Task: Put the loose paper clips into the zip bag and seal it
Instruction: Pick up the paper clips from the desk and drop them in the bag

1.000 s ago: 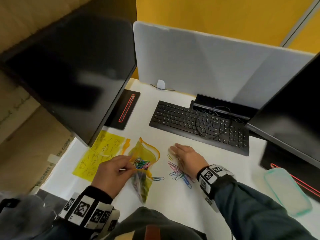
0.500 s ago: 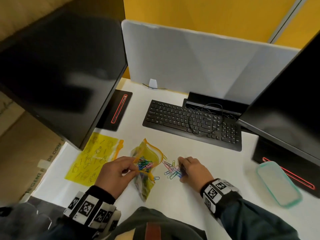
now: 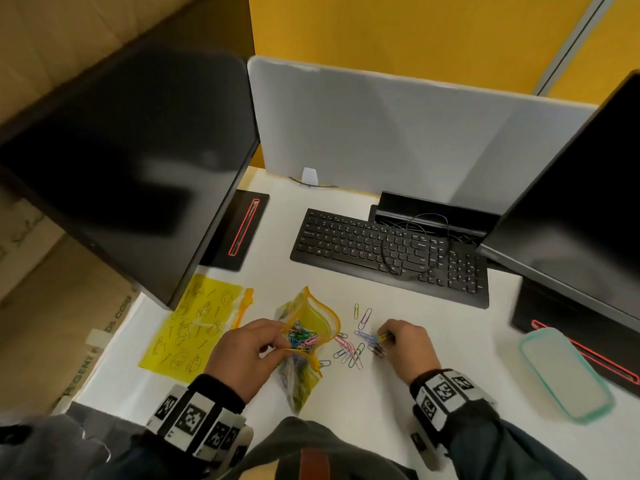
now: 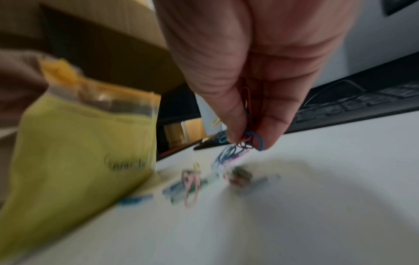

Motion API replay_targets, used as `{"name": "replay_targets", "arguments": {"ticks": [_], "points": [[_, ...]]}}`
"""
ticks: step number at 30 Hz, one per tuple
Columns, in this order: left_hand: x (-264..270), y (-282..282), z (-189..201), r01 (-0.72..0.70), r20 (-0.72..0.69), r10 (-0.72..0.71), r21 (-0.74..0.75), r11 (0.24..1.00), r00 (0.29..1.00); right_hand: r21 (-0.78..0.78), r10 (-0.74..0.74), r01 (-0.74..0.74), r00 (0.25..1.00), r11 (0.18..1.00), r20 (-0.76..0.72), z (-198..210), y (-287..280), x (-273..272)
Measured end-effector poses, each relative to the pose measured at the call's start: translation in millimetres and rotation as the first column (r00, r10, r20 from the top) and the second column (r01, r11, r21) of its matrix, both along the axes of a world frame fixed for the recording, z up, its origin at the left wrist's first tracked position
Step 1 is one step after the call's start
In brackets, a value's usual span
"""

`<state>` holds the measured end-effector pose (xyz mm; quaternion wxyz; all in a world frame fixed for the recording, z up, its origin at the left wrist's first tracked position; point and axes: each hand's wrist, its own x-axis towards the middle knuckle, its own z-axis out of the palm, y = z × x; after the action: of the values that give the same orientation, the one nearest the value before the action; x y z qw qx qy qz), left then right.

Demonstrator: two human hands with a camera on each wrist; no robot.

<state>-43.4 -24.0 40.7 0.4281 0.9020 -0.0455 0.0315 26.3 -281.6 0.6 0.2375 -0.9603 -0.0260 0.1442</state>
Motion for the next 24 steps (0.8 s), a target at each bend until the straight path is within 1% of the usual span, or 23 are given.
{"name": "replay_targets", "arguments": {"ticks": [2,3,5,7,10,12,13,15,16,17,18,19,20,21,22,23,24], "points": [[0.2,-1.4,-0.8,-0.001,-0.001,0.001,-0.003,1.0,1.0,0.187,-0.109,0.1,0.993,0.977,0.038,18.1,0.6,0.5],[0.4,-2.1,-1.3,-0.003,-0.003,0.003,-0.005,1.0,1.0,0.291,-0.133,0.116,0.99,0.95,0.04,29.3,3.3,1.3],[1.5,-3.5,-2.1,-0.004,-0.005,0.004,-0.008,1.0,1.0,0.458,-0.101,0.075,0.994,0.886,0.033,53.4,13.7,3.2],[3.0,-5.1,-1.8,-0.002,-0.001,0.002,-0.009,1.0,1.0,0.51,-0.014,-0.01,0.999,0.86,0.042,71.1,30.6,5.3],[5.3,-6.2,-1.9,0.001,-0.001,-0.001,-0.013,1.0,1.0,0.488,0.122,-0.129,0.991,0.863,0.046,83.8,57.9,5.0],[5.7,-4.8,-2.5,-0.003,0.002,0.003,-0.008,1.0,1.0,0.494,0.162,-0.171,0.985,0.853,0.061,85.1,65.7,6.3],[5.3,-3.5,-2.4,-0.011,0.004,0.011,-0.011,1.0,1.0,0.515,0.141,-0.157,0.987,0.843,0.072,84.5,64.1,9.1],[3.9,-1.8,-2.2,-0.026,0.012,0.026,-0.019,0.999,1.0,0.523,0.035,-0.085,0.994,0.848,0.106,80.7,50.4,15.5],[3.3,-1.3,-2.1,-0.029,0.014,0.029,-0.023,0.999,0.999,0.494,-0.004,-0.054,0.993,0.868,0.117,76.2,39.7,17.0],[2.7,-1.0,-2.0,-0.031,0.014,0.032,-0.028,0.999,0.999,0.424,-0.008,-0.037,0.995,0.905,0.104,69.3,27.9,16.9],[2.3,-0.6,-1.6,-0.03,0.017,0.03,-0.034,0.999,0.999,0.314,0.041,-0.056,0.998,0.948,0.053,61.3,16.7,14.3],[2.2,-0.5,-1.3,-0.028,0.022,0.029,-0.037,0.999,0.999,0.191,0.132,-0.121,0.99,0.974,-0.045,52.7,7.3,8.4],[2.1,0.0,-1.2,-0.025,0.032,0.026,-0.037,0.999,0.999,0.092,0.233,-0.22,0.957,0.971,-0.175,42.3,-0.9,-0.3],[2.4,0.8,-0.6,-0.023,0.046,0.024,-0.036,0.999,0.999,0.048,0.296,-0.295,0.906,0.954,-0.304,32.6,-5.8,-10.9],[2.6,0.4,-0.7,-0.027,0.054,0.029,-0.041,0.999,0.998,0.055,0.321,-0.327,0.858,0.943,-0.4,23.6,-8.8,-22.3],[3.4,0.7,-0.2,-0.04,0.058,0.043,-0.046,0.998,0.997,0.085,0.334,-0.332,0.83,0.939,-0.447,15.8,-8.3,-32.0],[4.4,0.9,0.1,-0.056,0.06,0.059,-0.052,0.997,0.996,0.113,0.336,-0.32,0.831,0.941,-0.442,8.2,-6.3,-38.2]]}}
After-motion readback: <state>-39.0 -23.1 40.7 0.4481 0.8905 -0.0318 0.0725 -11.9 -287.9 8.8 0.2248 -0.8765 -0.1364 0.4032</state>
